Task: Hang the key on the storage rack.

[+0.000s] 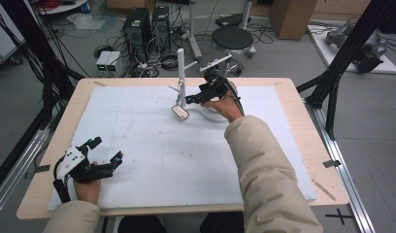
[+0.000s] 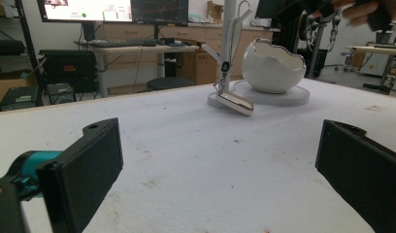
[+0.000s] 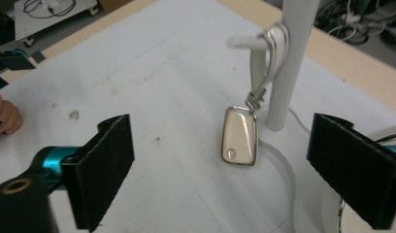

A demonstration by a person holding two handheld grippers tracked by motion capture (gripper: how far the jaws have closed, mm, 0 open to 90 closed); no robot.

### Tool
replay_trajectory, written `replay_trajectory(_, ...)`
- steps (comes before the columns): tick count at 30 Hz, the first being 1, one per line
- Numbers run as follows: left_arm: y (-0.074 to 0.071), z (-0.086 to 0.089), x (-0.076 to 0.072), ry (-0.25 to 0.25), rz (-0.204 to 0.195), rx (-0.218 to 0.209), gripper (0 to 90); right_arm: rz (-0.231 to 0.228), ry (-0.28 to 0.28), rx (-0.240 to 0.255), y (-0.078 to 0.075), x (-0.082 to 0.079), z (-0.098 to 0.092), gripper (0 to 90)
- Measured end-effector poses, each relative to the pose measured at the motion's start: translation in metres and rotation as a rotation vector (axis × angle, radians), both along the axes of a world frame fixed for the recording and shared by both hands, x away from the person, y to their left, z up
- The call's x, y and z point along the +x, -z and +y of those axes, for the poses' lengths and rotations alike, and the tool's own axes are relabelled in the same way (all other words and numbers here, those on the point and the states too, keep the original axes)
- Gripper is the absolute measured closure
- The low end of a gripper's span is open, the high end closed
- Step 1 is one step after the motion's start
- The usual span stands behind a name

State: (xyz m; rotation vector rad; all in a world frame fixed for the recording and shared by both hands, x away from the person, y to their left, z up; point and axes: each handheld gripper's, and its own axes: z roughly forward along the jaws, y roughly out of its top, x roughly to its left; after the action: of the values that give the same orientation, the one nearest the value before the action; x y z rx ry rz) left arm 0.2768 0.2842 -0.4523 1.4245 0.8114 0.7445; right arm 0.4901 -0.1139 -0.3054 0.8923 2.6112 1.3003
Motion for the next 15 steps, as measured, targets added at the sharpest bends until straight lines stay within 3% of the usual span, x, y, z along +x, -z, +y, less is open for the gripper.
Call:
replay_trajectory(2, 0.0, 0.0, 0.0, 0.002, -0.003, 0.002, 3.5, -0.031, 0.0, -0.005, -0.009, -0.01, -0.001, 0.5)
replay_trajectory(4, 0.0, 0.0, 0.0, 0.0, -0.002, 0.001, 3.5, -0.077, -0.006, -0.017, -0.018, -0.02, -0.004, 0.5)
replay_trajectory(9, 0.0, 0.0, -0.001, 0.001, -0.004, 0.01, 3.5, -0.182, 0.001, 0.048, -0.037, -0.044, -0.02, 0.5)
replay_trajectory(15, 0.0, 0.0, 0.0, -0.001, -0.001, 0.008, 3.5, -0.251, 0.0, 0.094, -0.032, -0.069, -0.054, 0.5)
